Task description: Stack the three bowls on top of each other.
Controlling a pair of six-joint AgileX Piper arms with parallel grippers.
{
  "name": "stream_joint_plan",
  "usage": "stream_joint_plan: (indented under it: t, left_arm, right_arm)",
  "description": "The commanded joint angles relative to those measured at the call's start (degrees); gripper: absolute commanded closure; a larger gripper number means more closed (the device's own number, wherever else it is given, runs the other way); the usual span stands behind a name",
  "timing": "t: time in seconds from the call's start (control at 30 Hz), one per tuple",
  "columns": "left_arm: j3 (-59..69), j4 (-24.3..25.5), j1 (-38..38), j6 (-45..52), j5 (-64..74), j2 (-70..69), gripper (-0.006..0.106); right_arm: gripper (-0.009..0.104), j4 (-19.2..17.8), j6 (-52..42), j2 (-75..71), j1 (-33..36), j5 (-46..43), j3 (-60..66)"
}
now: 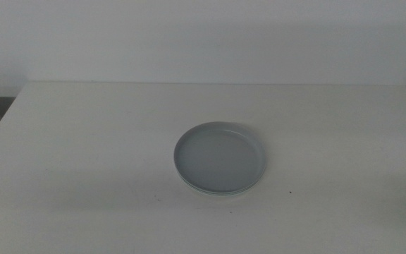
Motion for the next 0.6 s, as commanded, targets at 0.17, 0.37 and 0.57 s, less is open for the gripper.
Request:
stream_joint_plan:
  t: [0.17, 0.37, 0.57]
  left_arm:
    - [10.2, 0.0, 0.3, 0.1, -9.3, -1.4, 0.007]
    - [10.7, 0.0, 0.3, 0.1, -8.1, -1.4, 0.007]
    - [10.7, 0.0, 0.3, 0.1, -7.4, -1.4, 0.007]
  right_arm:
    - [0.002, -1.1, -0.2, -7.8, -2.8, 0.4, 7.7]
    - [0.002, -1.0, -0.2, -7.8, -8.5, 1.9, 7.7]
    - [0.002, 1.0, -0.2, -7.8, -9.3, 1.9, 7.7]
